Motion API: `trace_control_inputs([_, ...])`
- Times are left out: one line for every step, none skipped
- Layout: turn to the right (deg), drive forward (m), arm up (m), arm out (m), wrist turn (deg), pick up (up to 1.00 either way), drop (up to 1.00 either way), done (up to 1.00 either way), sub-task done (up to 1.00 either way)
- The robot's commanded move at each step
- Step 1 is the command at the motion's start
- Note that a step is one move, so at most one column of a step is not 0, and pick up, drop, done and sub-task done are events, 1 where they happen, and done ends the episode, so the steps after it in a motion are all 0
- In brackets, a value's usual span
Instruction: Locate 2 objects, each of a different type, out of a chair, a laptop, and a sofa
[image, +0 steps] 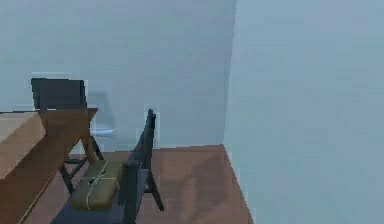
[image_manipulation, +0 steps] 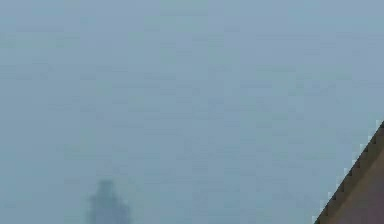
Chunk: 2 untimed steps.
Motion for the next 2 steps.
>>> trace_control_inputs([-27.0, 0.00, 0.00, 0.00, 0.0, 0.00, 0.00, 0.00, 0.00])
trace_control_inputs([0.0, 0.00, 0.00, 0.00, 0.0, 0.00, 0.00, 0.00, 1.00])
